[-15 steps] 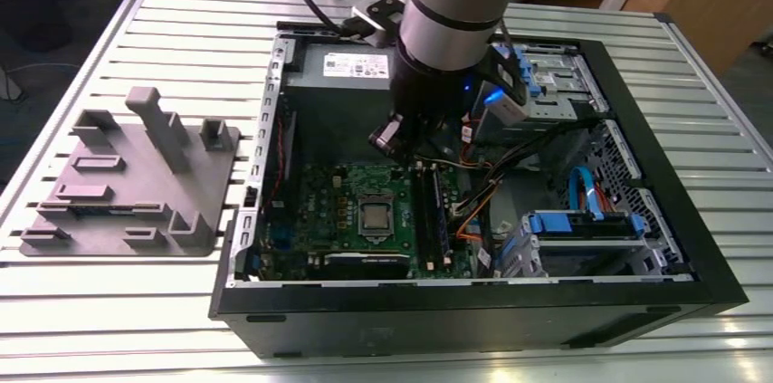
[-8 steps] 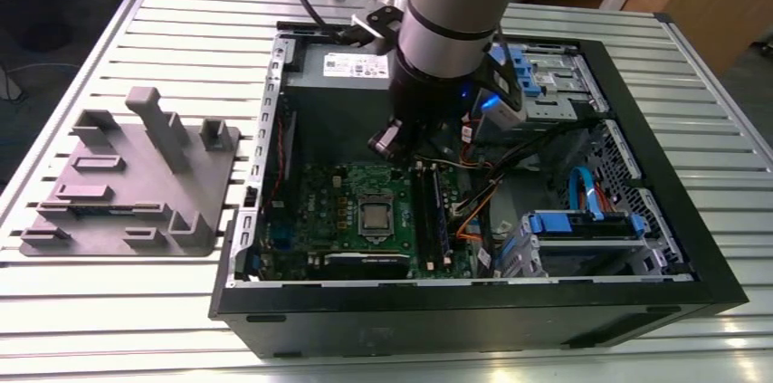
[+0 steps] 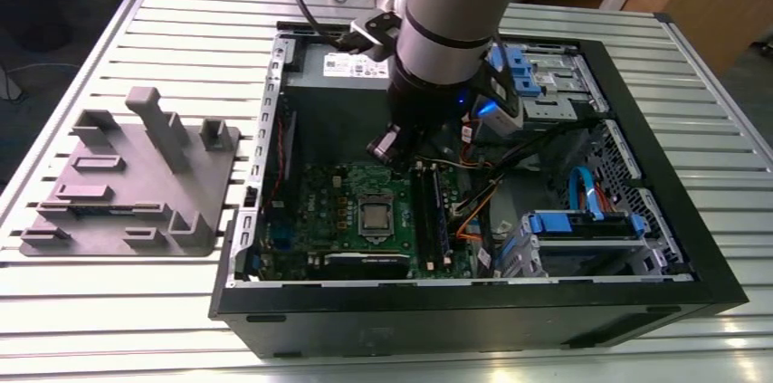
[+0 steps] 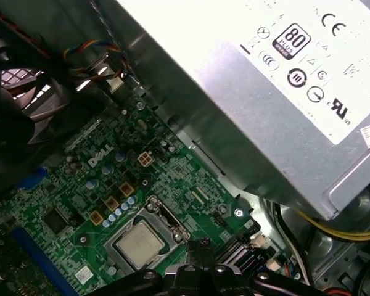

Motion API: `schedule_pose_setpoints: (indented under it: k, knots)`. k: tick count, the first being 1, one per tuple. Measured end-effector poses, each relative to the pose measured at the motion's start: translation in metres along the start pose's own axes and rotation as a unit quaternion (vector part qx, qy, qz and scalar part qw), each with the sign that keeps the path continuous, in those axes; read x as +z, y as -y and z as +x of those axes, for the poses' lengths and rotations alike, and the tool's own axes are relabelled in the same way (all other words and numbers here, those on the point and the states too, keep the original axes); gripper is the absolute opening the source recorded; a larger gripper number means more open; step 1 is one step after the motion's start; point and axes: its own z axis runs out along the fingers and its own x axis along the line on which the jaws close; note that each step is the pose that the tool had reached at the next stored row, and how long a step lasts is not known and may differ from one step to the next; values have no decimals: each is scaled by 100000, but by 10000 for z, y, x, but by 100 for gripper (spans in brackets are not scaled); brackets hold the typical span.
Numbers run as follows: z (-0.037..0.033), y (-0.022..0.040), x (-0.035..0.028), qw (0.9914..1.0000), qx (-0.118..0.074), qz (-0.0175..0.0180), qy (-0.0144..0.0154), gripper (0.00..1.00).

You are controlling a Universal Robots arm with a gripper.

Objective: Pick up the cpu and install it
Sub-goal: 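Install the first cpu locking lever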

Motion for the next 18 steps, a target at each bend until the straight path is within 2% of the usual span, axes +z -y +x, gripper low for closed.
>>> schedule_pose_setpoints:
  k: [4,8,13,18]
  knots:
    - [36,24,5,100000,50,15,-5,10]
    - [37,26,6,100000,54,17,-5,10]
    - [108,95,17,99999,532,13,25,10]
    - [126,117,72,99987,1632,22,96,10]
